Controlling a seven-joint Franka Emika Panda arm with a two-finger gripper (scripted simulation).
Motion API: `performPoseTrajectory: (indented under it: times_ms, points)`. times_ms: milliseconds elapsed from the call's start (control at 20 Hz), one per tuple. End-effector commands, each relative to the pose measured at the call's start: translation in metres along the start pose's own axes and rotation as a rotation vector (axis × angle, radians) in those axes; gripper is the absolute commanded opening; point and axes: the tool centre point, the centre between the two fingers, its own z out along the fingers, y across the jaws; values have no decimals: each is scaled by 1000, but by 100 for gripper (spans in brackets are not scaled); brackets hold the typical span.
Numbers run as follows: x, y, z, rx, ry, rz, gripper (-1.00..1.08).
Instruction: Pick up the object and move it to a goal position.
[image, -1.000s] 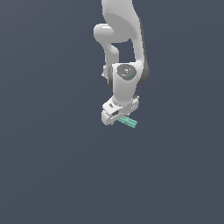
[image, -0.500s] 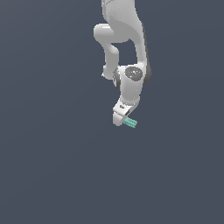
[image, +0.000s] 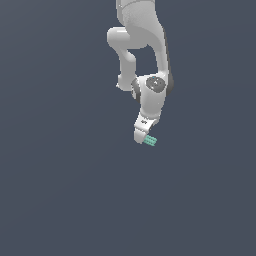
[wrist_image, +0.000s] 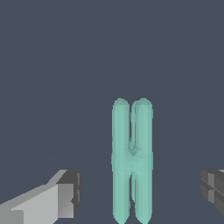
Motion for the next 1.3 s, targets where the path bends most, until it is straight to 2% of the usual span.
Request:
performPoseTrajectory:
  times_ms: [0, 950, 1000, 1250]
  points:
    - [0, 0, 0, 0, 0, 0, 100]
    - [0, -1, 51, 0, 0, -6, 100]
    - [0, -1, 51, 0, 0, -6, -100]
    - [0, -1, 51, 0, 0, -6, -100]
